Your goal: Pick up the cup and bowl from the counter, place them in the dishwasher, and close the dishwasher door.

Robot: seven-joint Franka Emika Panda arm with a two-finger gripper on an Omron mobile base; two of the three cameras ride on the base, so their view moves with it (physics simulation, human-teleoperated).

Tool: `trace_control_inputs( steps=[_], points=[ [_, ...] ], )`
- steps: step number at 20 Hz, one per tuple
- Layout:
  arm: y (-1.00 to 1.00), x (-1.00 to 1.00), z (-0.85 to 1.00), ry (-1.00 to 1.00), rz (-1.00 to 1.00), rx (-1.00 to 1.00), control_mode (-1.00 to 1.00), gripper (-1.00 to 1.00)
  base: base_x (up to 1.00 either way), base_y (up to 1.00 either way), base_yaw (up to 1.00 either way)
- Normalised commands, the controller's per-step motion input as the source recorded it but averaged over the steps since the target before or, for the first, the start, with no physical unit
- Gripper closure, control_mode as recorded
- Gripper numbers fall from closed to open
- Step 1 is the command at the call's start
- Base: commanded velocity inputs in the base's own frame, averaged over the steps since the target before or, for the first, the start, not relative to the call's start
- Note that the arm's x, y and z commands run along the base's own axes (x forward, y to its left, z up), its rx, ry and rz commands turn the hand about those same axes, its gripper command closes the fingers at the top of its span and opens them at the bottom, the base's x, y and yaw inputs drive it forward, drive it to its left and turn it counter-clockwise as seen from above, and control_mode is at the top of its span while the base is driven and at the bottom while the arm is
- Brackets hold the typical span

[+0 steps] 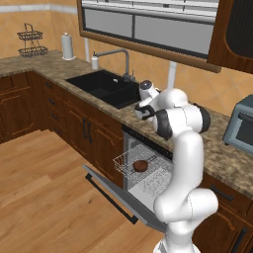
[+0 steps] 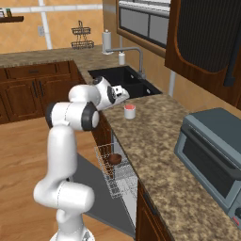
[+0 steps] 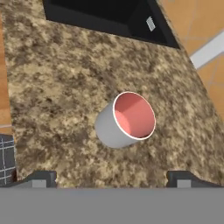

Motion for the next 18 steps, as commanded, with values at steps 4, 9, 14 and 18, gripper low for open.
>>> trace_control_inputs(
  steps=[4,9,14,18],
  points=[
    [-0.10,0.54,-0.13,0.06,0.00,0.05,-1.00,-1.00,0.00,0.00,0.00],
    [-0.07,0.31,-0.21,0.08,0.00,0.06,-1.00,-1.00,0.00,0.00,0.00],
    [-0.08,0.18,-0.23,0.06,0.00,0.04,-1.00,-1.00,0.00,0.00,0.00],
    [-0.02,0.08,-0.25,0.04,0.00,0.02,-1.00,-1.00,0.00,0.00,0.00]
  ],
)
